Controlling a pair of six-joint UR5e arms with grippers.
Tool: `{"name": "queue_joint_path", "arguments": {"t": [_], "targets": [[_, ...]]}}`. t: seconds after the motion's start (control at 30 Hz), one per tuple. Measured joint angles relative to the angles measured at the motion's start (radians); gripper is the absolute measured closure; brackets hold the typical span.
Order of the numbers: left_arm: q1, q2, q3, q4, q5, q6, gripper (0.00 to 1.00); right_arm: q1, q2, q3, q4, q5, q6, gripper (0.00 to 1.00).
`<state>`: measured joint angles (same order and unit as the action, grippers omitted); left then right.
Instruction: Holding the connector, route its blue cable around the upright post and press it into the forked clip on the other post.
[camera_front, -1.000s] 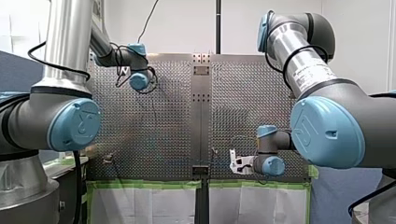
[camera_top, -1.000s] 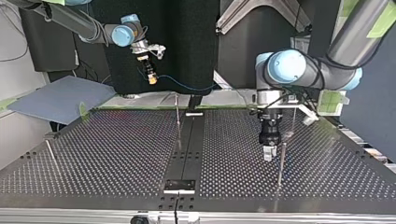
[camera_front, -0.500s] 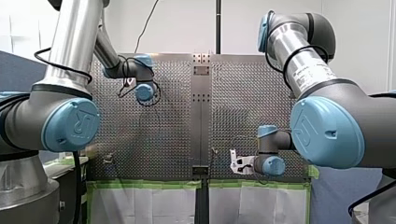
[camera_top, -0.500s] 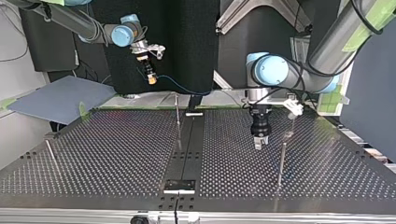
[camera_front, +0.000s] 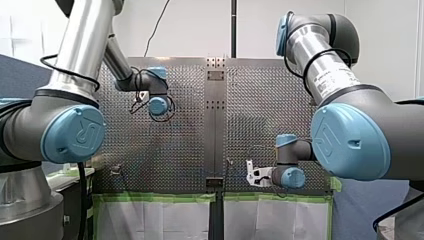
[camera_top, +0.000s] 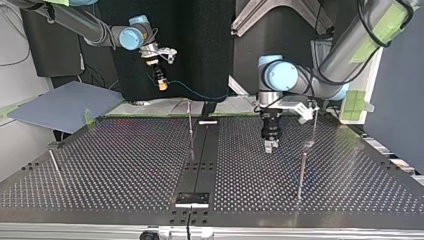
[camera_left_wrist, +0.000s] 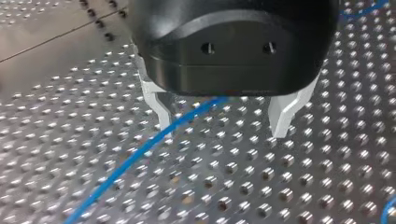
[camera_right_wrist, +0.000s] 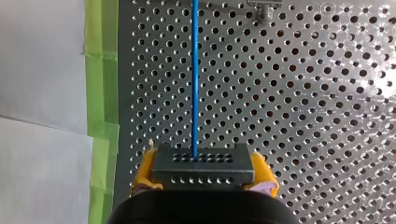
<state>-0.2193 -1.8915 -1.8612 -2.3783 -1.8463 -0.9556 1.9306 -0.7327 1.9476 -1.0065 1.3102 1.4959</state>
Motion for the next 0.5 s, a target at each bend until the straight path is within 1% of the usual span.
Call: {"name": "queue_joint_path", "arguments": {"t": [0.33,0.5], "targets": [[0.004,-0.083,0.0,-0.001,-0.039,-0.035,0.0,0.004,0.0,0.0,0.0,0.0,0.0,1.0],[0.003,-0.102,-0.001,-0.012,-0.046,-0.059,0.0,0.006,0.0,0.0,0.0,0.0,0.0,1.0]]}}
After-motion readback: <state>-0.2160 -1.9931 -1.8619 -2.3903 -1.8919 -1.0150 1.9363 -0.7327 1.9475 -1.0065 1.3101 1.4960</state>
